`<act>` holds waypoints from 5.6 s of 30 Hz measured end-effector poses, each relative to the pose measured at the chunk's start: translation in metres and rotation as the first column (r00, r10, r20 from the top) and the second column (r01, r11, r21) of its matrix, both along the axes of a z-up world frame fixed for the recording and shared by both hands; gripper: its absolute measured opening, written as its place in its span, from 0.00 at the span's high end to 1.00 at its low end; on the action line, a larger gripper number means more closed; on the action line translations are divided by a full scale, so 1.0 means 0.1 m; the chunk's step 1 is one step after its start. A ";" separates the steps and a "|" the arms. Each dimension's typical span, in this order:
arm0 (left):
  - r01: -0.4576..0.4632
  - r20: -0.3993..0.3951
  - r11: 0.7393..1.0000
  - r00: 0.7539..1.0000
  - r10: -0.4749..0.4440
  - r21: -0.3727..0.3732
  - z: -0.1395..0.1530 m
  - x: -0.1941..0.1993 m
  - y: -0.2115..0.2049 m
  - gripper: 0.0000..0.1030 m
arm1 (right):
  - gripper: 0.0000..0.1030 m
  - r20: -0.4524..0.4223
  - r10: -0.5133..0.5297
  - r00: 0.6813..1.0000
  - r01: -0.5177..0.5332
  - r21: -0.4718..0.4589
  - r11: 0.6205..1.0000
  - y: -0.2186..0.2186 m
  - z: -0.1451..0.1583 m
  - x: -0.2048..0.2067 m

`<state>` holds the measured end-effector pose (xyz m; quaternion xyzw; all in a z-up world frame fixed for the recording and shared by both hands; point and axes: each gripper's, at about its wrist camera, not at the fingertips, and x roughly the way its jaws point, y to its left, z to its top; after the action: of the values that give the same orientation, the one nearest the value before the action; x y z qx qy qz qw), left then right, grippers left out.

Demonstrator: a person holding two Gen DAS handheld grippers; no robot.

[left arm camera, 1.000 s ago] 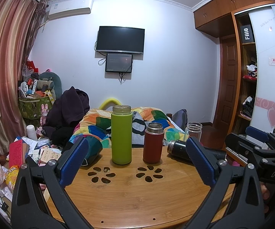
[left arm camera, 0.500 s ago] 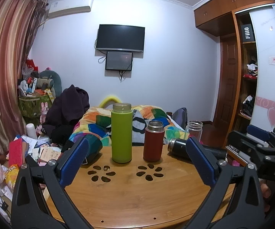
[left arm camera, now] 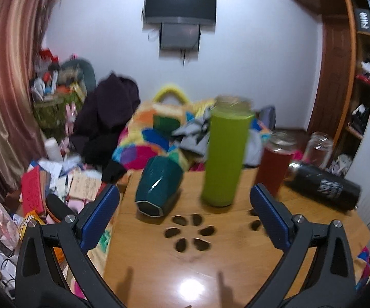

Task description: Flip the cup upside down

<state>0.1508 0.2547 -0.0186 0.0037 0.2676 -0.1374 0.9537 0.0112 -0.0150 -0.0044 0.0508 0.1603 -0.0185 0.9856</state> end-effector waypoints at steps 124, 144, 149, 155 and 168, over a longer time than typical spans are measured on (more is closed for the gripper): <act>0.437 -0.095 0.899 0.895 -0.435 -0.002 -0.22 -0.78 -1.18 0.80 | 0.15 -0.341 0.294 0.893 -0.281 0.088 0.956 0.39 -1.15 0.38; 0.444 -0.094 0.894 0.889 -0.448 -0.056 -0.24 -0.67 -1.20 0.87 | 0.48 -0.248 0.268 0.931 -0.285 -0.033 0.958 0.51 -0.98 0.21; 0.430 -0.081 0.901 0.897 -0.434 -0.061 -0.23 -0.62 -1.13 0.87 | 0.48 -0.220 0.272 0.937 -0.292 -0.060 0.955 0.55 -0.90 0.21; 0.403 -0.078 0.913 0.910 -0.408 -0.068 -0.24 -0.53 -1.03 0.87 | 0.48 -0.203 0.286 0.936 -0.309 -0.092 0.947 0.63 -0.84 0.34; 0.368 -0.076 0.923 0.923 -0.377 -0.111 -0.29 -0.31 -0.93 0.97 | 0.49 -0.189 0.301 0.935 -0.319 -0.070 0.945 0.68 -0.79 0.67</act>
<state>0.1200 0.1614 -0.0473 0.0026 0.3007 -0.3287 0.8953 0.0785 0.0533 -0.0838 -0.0262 0.2514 0.1250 0.9594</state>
